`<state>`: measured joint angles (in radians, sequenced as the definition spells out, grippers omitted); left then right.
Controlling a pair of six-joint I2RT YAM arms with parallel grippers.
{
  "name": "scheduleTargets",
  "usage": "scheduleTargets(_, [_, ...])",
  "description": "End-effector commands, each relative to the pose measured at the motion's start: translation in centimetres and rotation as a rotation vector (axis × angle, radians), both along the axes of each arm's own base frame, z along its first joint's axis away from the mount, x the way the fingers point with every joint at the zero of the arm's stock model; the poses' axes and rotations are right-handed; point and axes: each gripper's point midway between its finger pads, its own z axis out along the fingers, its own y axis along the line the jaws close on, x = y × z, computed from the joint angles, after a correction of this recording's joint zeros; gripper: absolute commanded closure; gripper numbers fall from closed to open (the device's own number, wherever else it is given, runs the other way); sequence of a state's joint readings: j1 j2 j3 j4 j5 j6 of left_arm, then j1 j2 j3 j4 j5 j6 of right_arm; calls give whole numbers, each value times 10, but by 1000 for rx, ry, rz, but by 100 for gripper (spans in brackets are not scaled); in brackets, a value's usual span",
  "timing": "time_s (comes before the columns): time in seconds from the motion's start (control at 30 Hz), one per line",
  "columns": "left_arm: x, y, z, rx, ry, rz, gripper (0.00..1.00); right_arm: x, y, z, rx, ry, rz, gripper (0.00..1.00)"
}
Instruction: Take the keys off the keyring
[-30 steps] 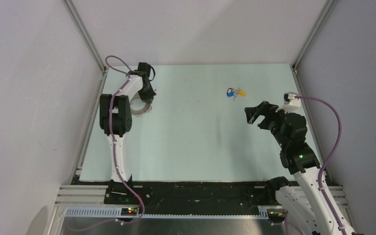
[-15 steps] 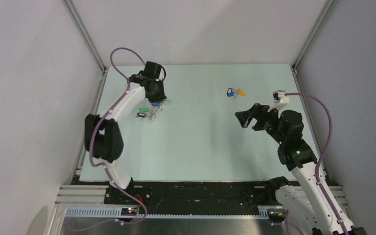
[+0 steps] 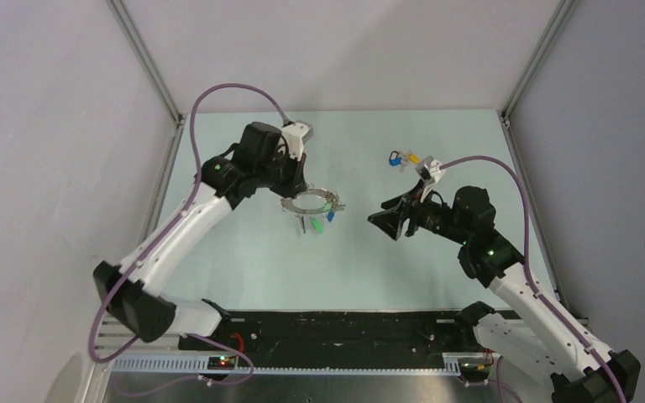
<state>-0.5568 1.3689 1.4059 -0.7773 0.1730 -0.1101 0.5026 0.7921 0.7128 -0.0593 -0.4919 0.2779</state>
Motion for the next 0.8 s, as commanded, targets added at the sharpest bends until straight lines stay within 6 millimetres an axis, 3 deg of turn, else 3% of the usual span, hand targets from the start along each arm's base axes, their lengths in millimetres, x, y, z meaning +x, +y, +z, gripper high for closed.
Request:
scheduleTargets(0.0, [-19, -7, 63, -18, -258, -169, 100, -3, 15, 19, 17, -170, 105, 35])
scheduleTargets(0.33, [-41, 5, 114, -65, -448, -215, 100, -13, 42, 35, -119, -640, 252, 41])
scheduleTargets(0.77, [-69, 10, 148, -205, -645, -262, 100, -7, 77, 46, -161, -775, 276, 40])
